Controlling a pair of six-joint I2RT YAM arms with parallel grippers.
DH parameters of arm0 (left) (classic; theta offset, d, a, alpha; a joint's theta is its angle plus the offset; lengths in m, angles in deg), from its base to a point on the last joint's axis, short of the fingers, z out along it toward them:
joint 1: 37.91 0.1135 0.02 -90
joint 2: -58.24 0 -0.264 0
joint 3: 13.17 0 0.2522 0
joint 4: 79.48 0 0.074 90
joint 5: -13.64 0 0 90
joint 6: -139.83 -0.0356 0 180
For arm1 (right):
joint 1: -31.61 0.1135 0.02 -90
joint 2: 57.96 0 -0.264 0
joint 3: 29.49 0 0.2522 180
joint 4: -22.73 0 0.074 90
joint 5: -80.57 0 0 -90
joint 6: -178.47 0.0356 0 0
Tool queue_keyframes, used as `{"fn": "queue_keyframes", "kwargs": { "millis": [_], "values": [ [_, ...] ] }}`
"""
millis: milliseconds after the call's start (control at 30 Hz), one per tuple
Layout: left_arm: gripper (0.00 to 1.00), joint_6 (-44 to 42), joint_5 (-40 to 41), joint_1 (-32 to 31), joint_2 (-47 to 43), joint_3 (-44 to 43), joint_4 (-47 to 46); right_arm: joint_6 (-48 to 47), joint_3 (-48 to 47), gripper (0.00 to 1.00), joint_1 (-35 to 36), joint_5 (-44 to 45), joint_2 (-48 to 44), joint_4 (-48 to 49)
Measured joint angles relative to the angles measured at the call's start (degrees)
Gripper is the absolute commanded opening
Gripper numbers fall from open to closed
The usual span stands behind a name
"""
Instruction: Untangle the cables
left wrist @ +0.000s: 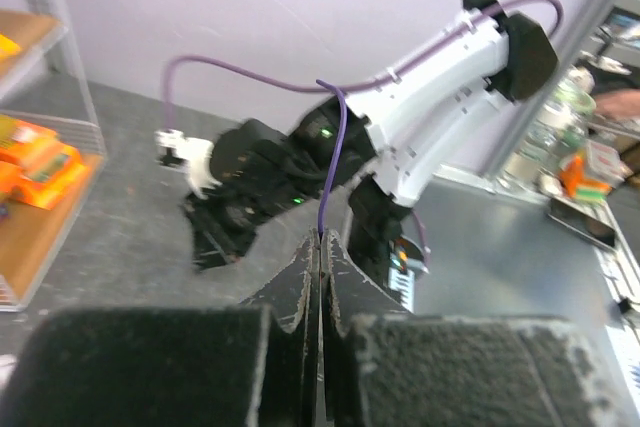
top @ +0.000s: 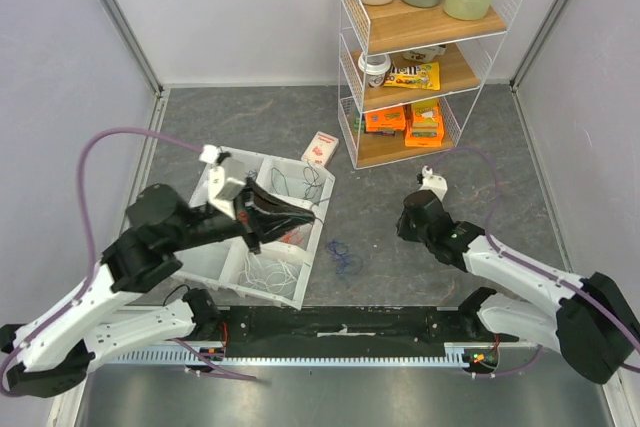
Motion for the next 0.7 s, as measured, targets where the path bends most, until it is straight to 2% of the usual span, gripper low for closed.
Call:
{"fn": "queue_keyframes", "kwargs": {
  "millis": [133, 233, 300, 433, 600, 700],
  "values": [
    [0.02, -2.78, 5.11, 0.00, -4.57, -1.95, 2.91, -2.49, 0.09, 0.55, -0.98, -0.85, -3.21, -0.63],
    [0.02, -3.17, 6.56, 0.00, -6.32, -2.14, 3.08, -7.67, -0.02, 0.74, -0.92, -8.41, -1.99, 1.62],
    [0.02, -3.17, 6.64, 0.00, -6.19, -2.03, 3.13, -10.51, -0.07, 0.81, -0.13, -14.97, -0.33, 4.17],
    [0.02, -3.17, 6.69, 0.00, -5.46, -1.31, 3.15, -15.80, -0.35, 0.88, 6.54, -26.53, 2.36, 10.32],
    [0.02, -3.17, 6.69, 0.00, -4.94, -1.14, 3.30, -20.02, -1.62, 0.88, 16.74, -34.32, 6.78, 17.46],
    [0.02, -3.15, 6.67, 0.00, -4.98, -1.14, 3.30, -20.37, -1.62, 0.85, 19.52, -36.26, 10.05, 21.70]
  ]
}}
